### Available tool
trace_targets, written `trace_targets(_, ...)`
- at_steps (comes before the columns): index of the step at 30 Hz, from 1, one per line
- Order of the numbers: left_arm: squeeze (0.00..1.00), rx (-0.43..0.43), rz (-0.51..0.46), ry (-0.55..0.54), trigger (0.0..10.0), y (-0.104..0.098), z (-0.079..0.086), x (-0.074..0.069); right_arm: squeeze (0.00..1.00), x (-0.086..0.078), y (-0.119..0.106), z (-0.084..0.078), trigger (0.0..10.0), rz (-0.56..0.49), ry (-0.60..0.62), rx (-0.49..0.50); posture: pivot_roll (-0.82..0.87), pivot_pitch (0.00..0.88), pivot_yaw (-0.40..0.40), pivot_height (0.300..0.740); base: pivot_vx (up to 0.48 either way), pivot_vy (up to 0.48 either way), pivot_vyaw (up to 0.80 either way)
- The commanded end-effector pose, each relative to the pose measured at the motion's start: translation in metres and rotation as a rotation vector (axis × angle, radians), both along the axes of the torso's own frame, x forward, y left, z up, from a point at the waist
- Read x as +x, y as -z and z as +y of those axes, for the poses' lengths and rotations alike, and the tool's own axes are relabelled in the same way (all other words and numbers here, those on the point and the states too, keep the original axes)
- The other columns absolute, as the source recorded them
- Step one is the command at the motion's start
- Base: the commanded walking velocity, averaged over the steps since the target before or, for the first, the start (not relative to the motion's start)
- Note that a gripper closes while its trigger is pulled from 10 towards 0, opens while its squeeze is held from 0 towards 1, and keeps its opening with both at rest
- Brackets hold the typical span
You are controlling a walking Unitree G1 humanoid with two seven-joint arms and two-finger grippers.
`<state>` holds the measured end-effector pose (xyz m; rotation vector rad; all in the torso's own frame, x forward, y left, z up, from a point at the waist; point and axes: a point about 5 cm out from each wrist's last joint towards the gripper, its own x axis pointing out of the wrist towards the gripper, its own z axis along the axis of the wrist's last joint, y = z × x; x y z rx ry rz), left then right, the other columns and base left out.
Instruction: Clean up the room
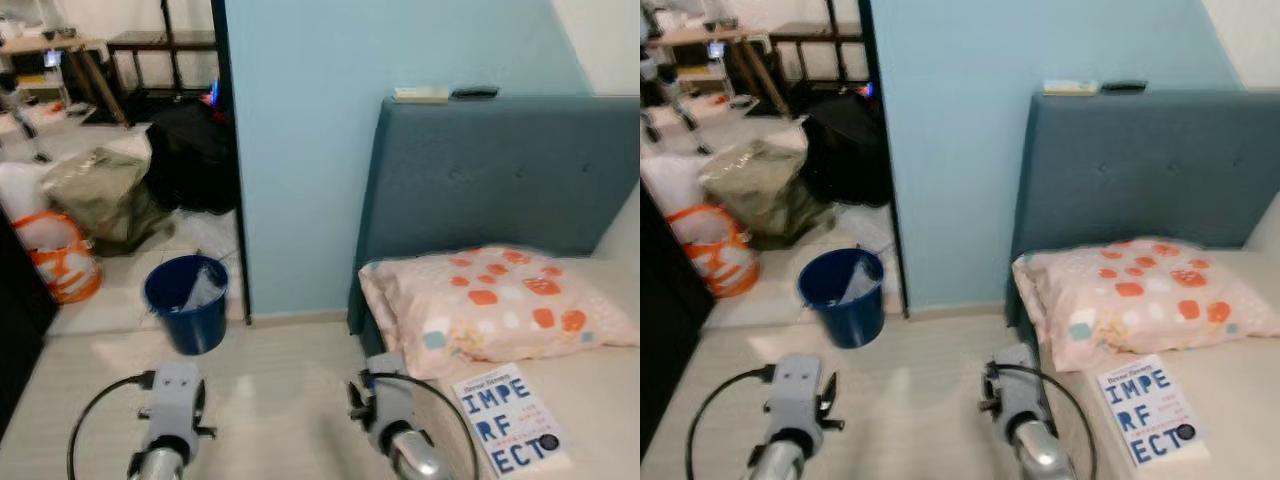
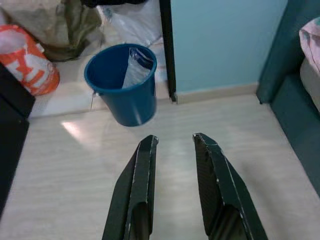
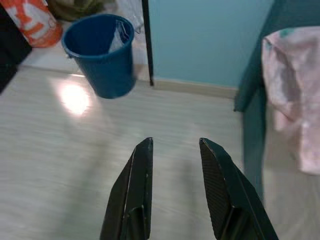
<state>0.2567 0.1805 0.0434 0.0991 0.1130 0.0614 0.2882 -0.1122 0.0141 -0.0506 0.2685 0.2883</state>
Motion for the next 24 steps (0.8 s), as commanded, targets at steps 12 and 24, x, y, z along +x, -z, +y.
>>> trace_targets(12, 0.0, 0.028, 0.008, 0.013, 10.0, 0.0022, -0.0005, -0.0006, 0.0, -0.0021, 0.0037, -0.0074, 10.0, 0.016, 0.024, -0.005, 0.0, 0.071, -0.012, 0.74, 0.0, 0.0, 0.0)
trace_targets(24, 0.0, 0.058, 0.011, 0.019, 10.0, 0.0032, -0.0026, 0.0026, 0.0, -0.0033, 0.0057, -0.0082, 10.0, 0.031, 0.035, 0.002, -0.01, 0.08, -0.009, 0.74, 0.0, 0.0, -0.2)
